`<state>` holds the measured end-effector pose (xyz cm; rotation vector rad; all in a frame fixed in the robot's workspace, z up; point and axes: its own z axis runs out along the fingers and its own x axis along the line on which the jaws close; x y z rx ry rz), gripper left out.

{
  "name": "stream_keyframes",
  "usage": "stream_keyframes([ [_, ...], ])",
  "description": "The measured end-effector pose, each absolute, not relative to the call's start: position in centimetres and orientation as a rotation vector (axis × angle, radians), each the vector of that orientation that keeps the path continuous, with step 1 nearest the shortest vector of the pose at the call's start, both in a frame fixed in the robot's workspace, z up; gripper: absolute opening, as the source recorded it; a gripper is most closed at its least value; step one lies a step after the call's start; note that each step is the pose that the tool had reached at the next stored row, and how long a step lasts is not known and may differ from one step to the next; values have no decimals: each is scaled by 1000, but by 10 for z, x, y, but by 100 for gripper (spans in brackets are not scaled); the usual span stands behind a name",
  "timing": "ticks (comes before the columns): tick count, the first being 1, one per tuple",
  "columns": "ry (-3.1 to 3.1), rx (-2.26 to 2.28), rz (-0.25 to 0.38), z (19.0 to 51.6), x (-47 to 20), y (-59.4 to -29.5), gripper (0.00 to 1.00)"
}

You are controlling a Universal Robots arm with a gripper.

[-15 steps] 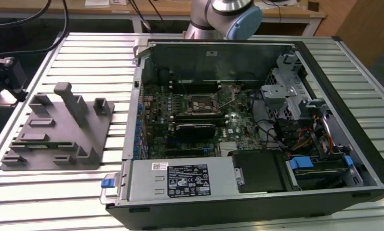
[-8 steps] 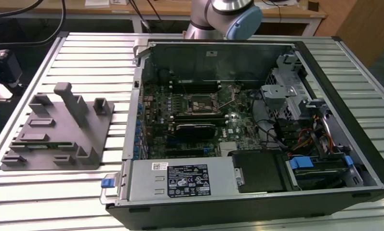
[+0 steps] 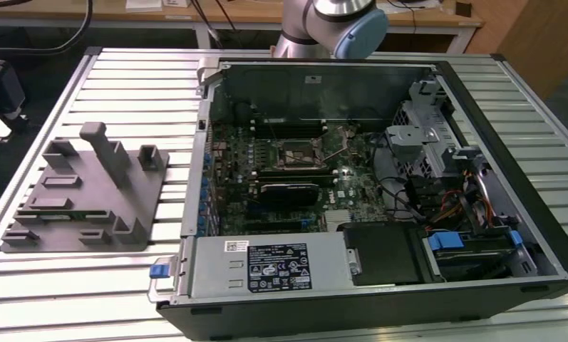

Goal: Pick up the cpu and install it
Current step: 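Pick up the cpu and move it towards the insertion slot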

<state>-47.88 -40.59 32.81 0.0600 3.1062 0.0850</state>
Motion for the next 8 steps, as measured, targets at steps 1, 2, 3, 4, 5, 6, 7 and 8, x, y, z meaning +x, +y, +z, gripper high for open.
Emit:
stream_keyframes([
  [1,3106,60,85,330,-479,-406,55],
  [2,3106,60,85,332,-479,-406,55],
  [3,3106,60,85,334,-479,-406,55],
  [4,3105,60,85,336,-479,-406,55],
  [5,3105,60,85,338,-479,-406,55],
  [6,3105,60,85,340,-479,-405,55],
  [7,3105,60,85,342,-479,-405,55],
  [8,3105,60,85,344,-479,-405,55],
])
